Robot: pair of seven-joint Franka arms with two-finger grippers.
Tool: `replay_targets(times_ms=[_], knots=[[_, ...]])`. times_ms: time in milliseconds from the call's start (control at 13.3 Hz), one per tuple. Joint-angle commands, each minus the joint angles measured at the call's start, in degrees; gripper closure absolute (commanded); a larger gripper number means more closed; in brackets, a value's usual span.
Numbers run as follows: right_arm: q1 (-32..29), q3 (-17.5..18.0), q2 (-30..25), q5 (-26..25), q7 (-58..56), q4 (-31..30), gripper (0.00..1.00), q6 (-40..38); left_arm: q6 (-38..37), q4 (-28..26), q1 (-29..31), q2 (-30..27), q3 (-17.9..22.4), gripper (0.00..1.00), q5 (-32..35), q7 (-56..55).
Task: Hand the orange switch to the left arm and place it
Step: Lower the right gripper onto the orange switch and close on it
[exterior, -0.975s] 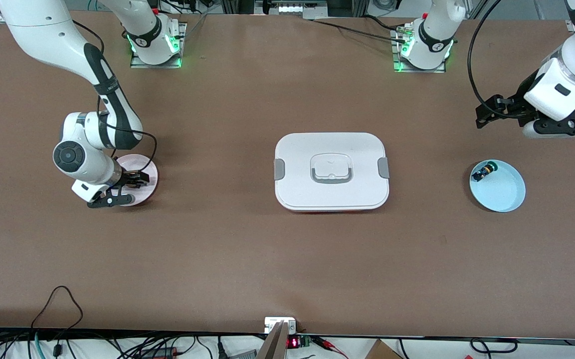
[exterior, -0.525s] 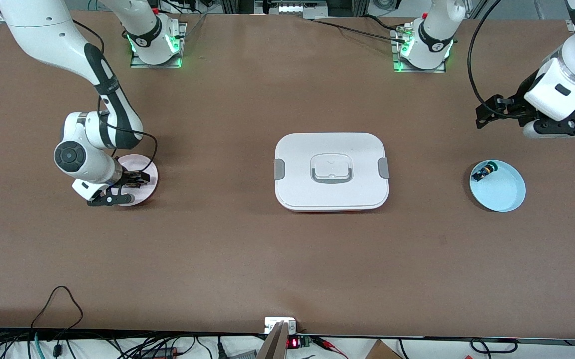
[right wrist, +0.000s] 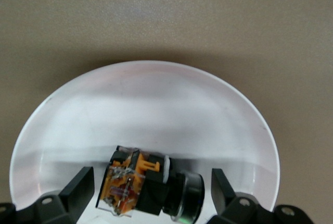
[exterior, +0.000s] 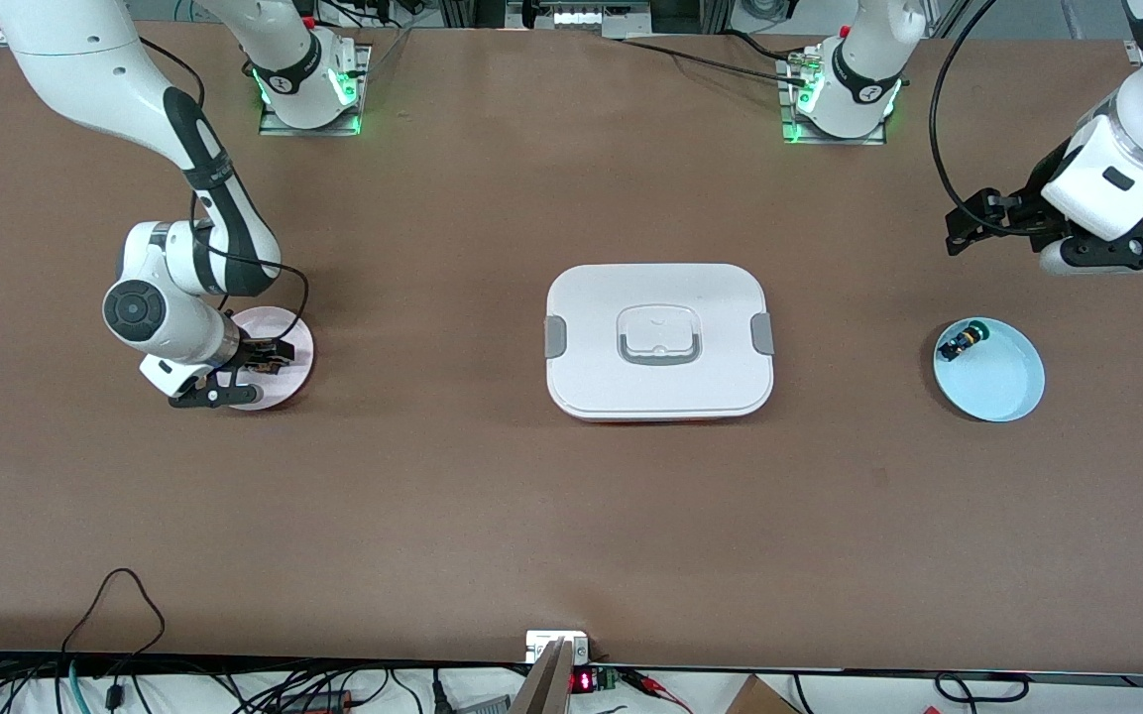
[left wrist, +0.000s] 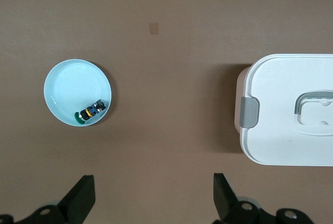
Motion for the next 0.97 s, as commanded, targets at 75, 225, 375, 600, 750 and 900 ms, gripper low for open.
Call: replay_targets(times_ms=[75, 225, 375, 600, 750, 900], knots=[[0.1, 0.5, -1.4, 0.7, 4.2, -1.4, 0.01, -0.3, -0.3, 1.1, -0.3, 0.3, 0.1, 0.0, 0.6, 1.2], [0.1, 0.5, -1.4, 0.7, 6.2, -1.4, 0.01, -0.3, -0.3, 1.1, -0.3, 0.3, 0.1, 0.0, 0.6, 1.2], [0.1, 0.5, -1.4, 0.7, 6.3, -1.4, 0.05, -0.3, -0.3, 1.1, -0.3, 0.3, 0.1, 0.0, 0.6, 1.2], [0.1, 0.5, -1.9, 0.6, 4.2, -1.5, 0.62, -0.4, -0.3, 1.1, -0.3, 0.3, 0.1, 0.0, 0.6, 1.2], [-0.2, 0.6, -2.8, 0.7, -0.4, -1.3, 0.81, -0.4, -0.3, 1.1, -0.3, 0.3, 0.1, 0.0, 0.6, 1.2], [-0.6, 4.1, -4.2, 1.0, -0.9, -0.2, 0.89, -3.4, -0.3, 1.1, -0.3, 0.3, 0.1, 0.0, 0.6, 1.2]])
